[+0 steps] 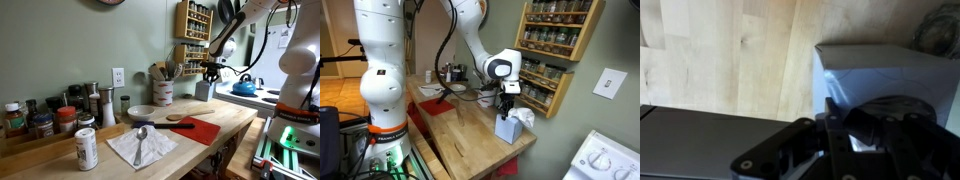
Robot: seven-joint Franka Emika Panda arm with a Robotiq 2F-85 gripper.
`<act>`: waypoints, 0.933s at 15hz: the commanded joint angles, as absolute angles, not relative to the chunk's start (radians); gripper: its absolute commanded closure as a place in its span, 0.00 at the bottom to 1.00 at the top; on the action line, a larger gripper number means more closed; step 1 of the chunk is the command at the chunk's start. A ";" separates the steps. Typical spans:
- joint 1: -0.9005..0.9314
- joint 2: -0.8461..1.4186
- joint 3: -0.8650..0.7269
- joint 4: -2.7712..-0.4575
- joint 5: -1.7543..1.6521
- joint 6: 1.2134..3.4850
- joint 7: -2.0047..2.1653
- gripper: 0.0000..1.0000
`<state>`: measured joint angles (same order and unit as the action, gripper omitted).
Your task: Move the tissue box backwards
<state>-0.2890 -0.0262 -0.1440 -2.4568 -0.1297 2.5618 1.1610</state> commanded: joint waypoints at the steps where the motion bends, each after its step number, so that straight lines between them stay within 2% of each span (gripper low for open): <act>1: -0.247 0.018 -0.159 -2.431 -0.064 2.602 1.233 0.99; 14: -0.214 0.082 -0.194 -2.371 -0.111 2.674 1.448 0.99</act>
